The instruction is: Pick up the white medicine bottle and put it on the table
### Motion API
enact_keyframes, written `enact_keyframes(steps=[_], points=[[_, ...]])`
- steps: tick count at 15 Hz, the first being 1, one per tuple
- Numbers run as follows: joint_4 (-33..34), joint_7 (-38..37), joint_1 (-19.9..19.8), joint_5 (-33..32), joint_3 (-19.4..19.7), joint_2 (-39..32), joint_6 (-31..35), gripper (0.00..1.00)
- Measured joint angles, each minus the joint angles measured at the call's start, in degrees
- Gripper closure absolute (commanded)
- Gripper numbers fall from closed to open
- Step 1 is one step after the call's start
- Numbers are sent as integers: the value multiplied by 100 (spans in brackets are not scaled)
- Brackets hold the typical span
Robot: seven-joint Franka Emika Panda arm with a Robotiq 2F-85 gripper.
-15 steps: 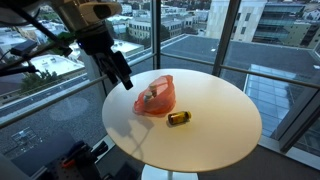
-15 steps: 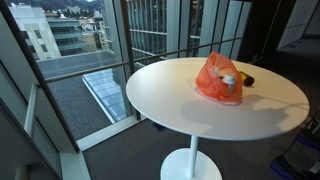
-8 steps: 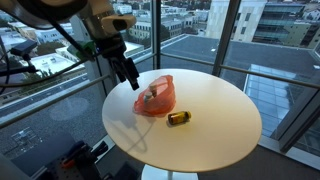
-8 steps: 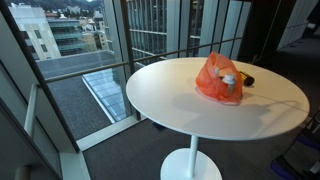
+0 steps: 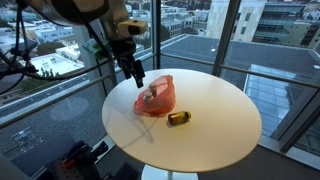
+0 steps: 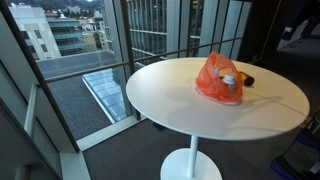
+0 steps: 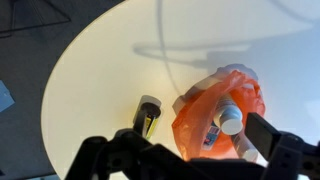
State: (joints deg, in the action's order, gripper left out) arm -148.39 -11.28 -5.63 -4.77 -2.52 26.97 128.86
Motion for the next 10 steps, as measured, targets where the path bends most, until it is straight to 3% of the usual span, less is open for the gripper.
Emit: enact_keyframes(steps=[5,10], points=[[-16,4,8,-6,0,-20,67,0],[-24,130,158,-1,1,-472,791,0]])
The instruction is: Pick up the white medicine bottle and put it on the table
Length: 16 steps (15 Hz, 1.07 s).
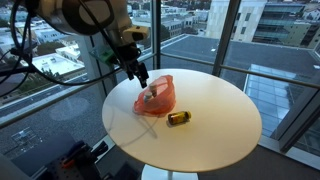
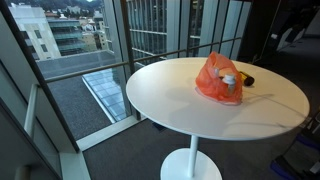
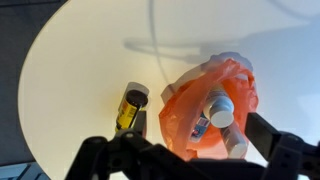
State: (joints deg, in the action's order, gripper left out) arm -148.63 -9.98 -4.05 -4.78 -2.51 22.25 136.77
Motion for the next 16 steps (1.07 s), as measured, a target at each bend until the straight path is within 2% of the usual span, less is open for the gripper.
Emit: enact_keyframes(steps=[6,9,16], points=[[273,574,266,148,75,-1018,558,0],[541,649,281,148,79,-1505,612,0],[660,645,282,141,79,-1691,663,0]])
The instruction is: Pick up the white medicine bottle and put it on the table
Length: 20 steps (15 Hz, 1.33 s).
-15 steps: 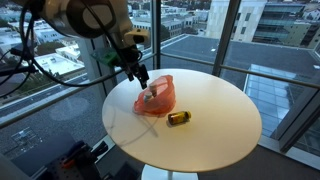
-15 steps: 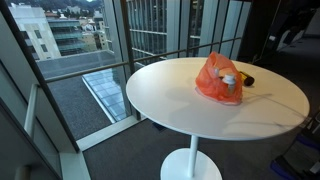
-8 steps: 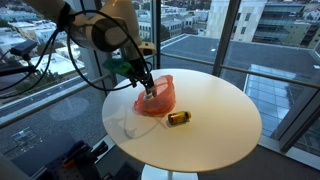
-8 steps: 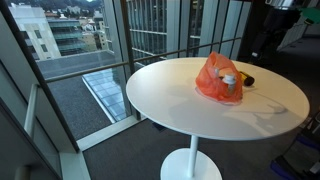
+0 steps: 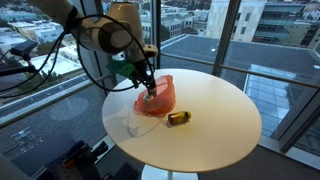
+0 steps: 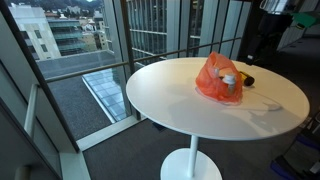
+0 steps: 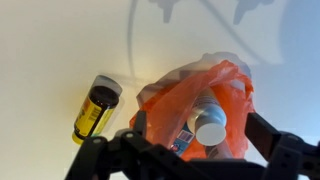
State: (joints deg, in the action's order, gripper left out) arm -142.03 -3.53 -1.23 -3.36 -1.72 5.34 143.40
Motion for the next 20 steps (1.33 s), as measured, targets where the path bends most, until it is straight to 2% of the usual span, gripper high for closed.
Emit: enact_keyframes(steps=[6,14,20], points=[[222,-28,19,-33,0,-468,395,0],[799,295,207,346,-79,-1229,626,0],[1113,487,226,382,-114,-1693,702,0]])
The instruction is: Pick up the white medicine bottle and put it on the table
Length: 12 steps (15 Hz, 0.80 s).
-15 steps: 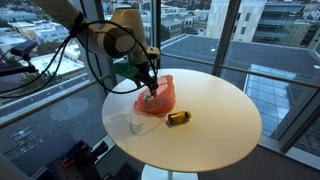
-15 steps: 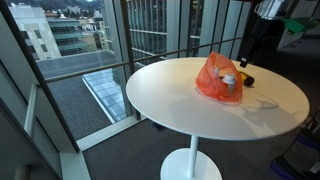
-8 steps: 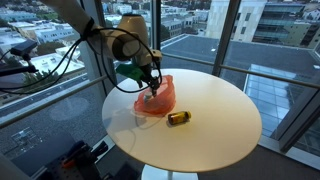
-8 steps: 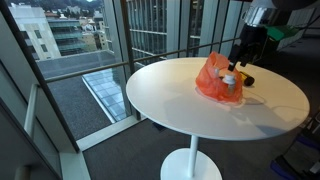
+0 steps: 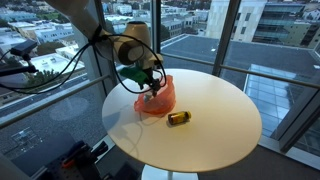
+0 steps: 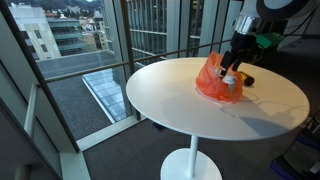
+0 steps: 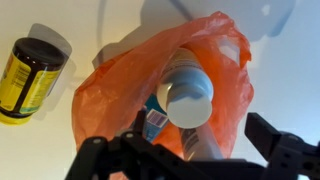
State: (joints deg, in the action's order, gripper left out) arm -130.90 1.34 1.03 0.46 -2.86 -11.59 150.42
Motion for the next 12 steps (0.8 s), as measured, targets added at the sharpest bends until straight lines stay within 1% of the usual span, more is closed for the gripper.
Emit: enact_keyframes(steps=[6,12], points=[[200,247,-2,32,-1,-322,98,0],[213,453,-9,134,-38,-353,80,0]])
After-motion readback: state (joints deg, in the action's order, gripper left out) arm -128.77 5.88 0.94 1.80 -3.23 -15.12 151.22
